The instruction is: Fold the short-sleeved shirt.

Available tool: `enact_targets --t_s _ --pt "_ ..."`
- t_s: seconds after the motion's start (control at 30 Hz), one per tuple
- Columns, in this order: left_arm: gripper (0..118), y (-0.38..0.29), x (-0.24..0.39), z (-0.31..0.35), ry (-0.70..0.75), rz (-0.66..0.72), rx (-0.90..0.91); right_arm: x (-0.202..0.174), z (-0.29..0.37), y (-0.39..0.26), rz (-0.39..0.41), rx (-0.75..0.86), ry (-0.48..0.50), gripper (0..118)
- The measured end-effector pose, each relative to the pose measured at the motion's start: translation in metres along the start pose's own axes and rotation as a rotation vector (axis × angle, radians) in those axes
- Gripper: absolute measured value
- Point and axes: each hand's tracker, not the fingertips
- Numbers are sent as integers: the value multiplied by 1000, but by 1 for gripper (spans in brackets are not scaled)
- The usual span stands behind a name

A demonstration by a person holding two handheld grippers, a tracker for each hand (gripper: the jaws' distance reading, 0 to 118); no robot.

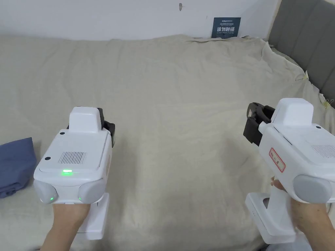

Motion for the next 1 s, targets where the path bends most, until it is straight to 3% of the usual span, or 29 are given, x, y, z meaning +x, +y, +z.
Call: enact_targets --t_s 1.0 --pt "0 -7 -4 -2 14 -1 -6 1 1 -3 1 -9 4 0"
